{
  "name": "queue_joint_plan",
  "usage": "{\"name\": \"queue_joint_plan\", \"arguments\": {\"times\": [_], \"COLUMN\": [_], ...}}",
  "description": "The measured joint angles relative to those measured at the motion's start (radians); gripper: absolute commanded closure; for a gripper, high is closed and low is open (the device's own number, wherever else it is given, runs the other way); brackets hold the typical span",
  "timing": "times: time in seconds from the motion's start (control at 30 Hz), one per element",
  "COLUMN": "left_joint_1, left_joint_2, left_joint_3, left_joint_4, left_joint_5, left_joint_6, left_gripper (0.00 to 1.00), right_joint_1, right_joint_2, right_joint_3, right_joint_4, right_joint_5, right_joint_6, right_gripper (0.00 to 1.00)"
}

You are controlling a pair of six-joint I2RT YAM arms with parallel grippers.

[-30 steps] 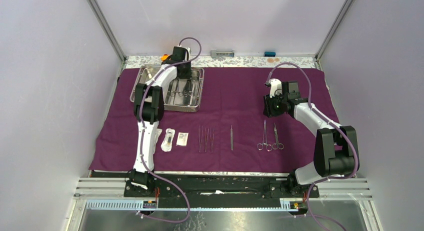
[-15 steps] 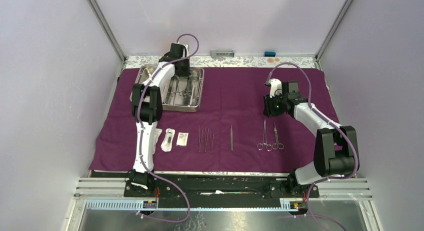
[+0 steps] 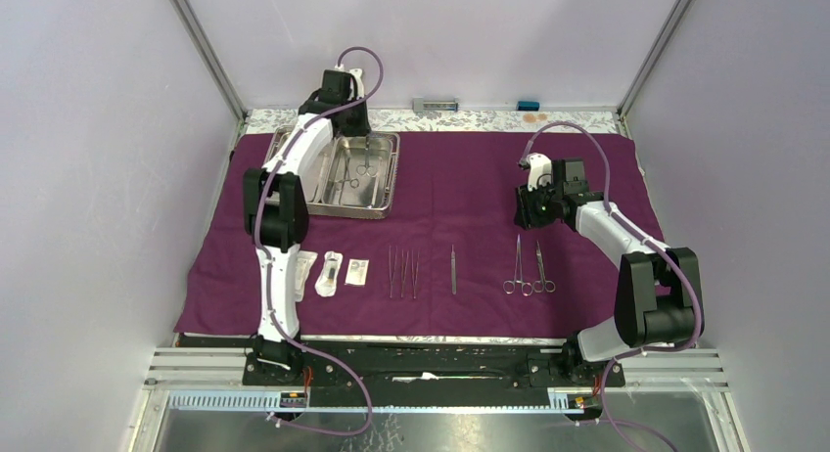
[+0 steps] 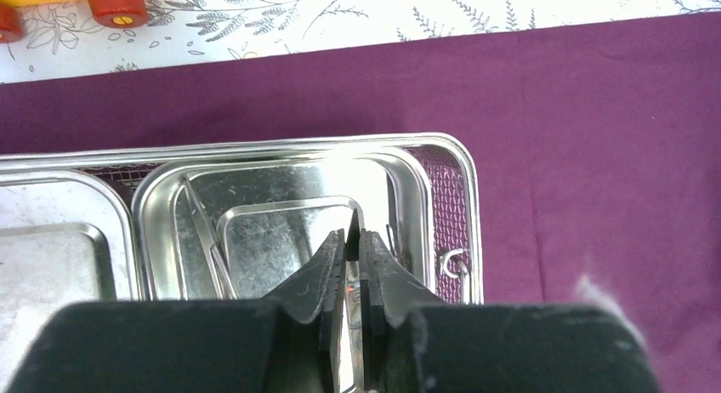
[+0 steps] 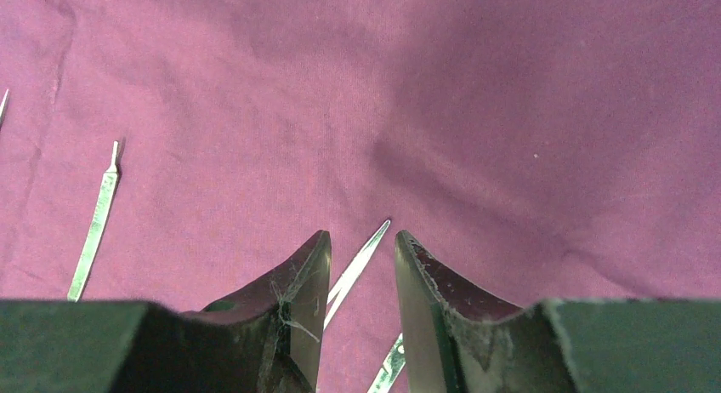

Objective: Open and lay out the surgical kit
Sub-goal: Pick up the medical item from the container.

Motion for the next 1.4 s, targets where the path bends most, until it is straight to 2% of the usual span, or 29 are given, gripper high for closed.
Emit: {"name": "queue_joint_plan", "arguments": {"times": [0.5,0.97,1.2,1.4], "left_joint_1": [-0.042,-0.06,-0.085,-0.106], "left_joint_2": [-0.253,-0.283,-0.375,-0.456], "left_joint_3": [-0.208,-0.237,-0.254,-0.29], "left_joint_4": [0.03,0.043,0.04,0.043], "left_joint_5": [0.087,0.068,0.023,0.047], "left_joint_6": [-0.058,-0.023,0.027,0.04], "left_gripper": [1.0,1.0,1.0,1.0], "right_joint_1": [0.0,0.0,0.0,0.0], "right_joint_2": [-0.076,-0.112,-0.125,-0.129], "right_joint_3": [0.0,-0.006,-0.01,-0.01], "right_joint_4": [0.001,0.003,0.01,0.01], "right_joint_5": [-0.043,-0.067,-0.079,-0.114], "right_joint_6": [0.0,0.0,0.0,0.0], "right_gripper": [0.59,0.58,0.58,0.57]}}
